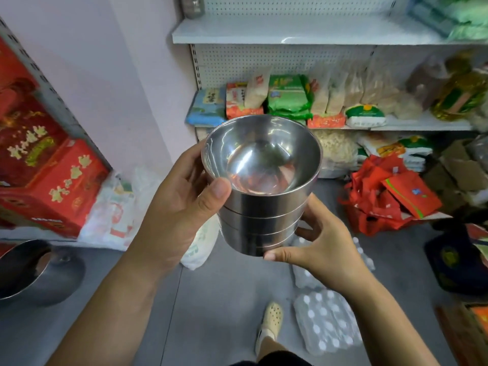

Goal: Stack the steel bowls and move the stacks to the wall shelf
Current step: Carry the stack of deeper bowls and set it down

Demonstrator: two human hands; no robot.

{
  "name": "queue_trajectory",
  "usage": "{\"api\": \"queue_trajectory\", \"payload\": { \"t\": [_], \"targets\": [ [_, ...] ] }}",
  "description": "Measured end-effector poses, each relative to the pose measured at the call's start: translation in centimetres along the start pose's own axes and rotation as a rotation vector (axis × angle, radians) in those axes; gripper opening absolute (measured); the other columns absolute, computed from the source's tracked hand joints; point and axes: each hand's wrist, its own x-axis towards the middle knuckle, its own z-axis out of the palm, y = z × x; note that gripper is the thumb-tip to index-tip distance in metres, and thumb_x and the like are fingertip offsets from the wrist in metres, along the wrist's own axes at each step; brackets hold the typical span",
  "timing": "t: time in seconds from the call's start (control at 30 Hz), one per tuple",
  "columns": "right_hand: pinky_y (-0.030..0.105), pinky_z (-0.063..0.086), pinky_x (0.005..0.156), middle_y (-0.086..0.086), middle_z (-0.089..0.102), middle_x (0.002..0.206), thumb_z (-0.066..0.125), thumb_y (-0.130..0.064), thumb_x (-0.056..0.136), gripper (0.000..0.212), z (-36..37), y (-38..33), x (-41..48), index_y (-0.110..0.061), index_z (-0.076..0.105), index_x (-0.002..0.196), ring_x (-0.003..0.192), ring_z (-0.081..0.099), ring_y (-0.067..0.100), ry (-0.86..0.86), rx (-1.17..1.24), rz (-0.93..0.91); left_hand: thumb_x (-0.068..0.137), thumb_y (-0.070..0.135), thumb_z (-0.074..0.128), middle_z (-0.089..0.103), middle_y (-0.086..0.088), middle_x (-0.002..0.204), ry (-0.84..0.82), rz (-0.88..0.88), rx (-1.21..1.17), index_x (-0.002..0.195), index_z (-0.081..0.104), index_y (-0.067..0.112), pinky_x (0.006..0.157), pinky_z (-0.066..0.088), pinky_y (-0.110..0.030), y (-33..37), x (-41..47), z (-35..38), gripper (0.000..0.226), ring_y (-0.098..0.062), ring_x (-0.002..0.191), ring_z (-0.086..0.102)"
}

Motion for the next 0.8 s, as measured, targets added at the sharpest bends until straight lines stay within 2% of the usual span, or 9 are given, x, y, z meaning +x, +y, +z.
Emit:
{"api": "queue_trajectory", "payload": {
  "t": [0.23, 0.4, 0.57, 0.67, 0.8],
  "targets": [
    [0.028, 0.052, 0.105, -0.015, 0.070, 0.128, 0.102, -0.020, 0.054, 0.112, -7.3, 2.4, 14.1, -0.024, 0.046, 0.151, 0.124, 0.064, 0.009, -0.071, 0.022, -0.029, 0.077, 0.065, 0.076, 0.060, -0.001, 0.144, 0.065, 0.049, 0.017, 0.146, 0.049, 0.021, 0.110, 0.048, -0.049, -2.3, 14.4, 2.1, 0.087, -0.025, 0.134, 0.057],
    [0.032, 0.053, 0.104, -0.018, 0.069, 0.127, 0.102, -0.020, 0.054, 0.112, -10.0, 4.7, 21.7, -0.026, 0.046, 0.151, 0.122, 0.064, 0.007, -0.085, 0.038, -0.008, 0.076, 0.067, 0.076, 0.058, -0.002, 0.147, 0.092, 0.028, 0.035, 0.147, 0.048, 0.019, 0.111, 0.043, -0.056, -4.5, 22.6, 2.4, 0.090, -0.027, 0.137, 0.054],
    [0.039, 0.052, 0.107, -0.017, 0.070, 0.129, 0.103, -0.018, 0.054, 0.114, -11.8, 6.9, 29.3, -0.031, 0.045, 0.152, 0.124, 0.064, 0.007, -0.072, 0.027, 0.016, 0.076, 0.077, 0.068, 0.060, 0.005, 0.143, 0.108, -0.009, 0.024, 0.144, 0.050, 0.025, 0.108, 0.045, -0.046, -7.3, 30.8, 1.9, 0.087, -0.018, 0.133, 0.057],
    [0.040, 0.052, 0.107, -0.017, 0.070, 0.128, 0.103, -0.019, 0.053, 0.114, -12.7, 8.2, 34.5, -0.031, 0.046, 0.151, 0.123, 0.064, 0.006, -0.022, 0.021, 0.030, 0.077, 0.077, 0.066, 0.059, 0.002, 0.144, 0.088, -0.012, 0.001, 0.146, 0.048, 0.023, 0.113, 0.041, -0.051, -9.0, 36.7, 1.3, 0.090, -0.019, 0.135, 0.055],
    [0.041, 0.053, 0.107, -0.013, 0.071, 0.126, 0.103, -0.016, 0.054, 0.112, -13.2, 9.1, 42.9, -0.031, 0.048, 0.150, 0.122, 0.065, 0.010, 0.024, 0.016, 0.019, 0.077, 0.077, 0.067, 0.061, 0.005, 0.142, 0.059, -0.009, 0.011, 0.144, 0.050, 0.029, 0.115, 0.038, -0.055, -10.3, 45.6, -0.9, 0.084, -0.019, 0.134, 0.056]
  ]
}}
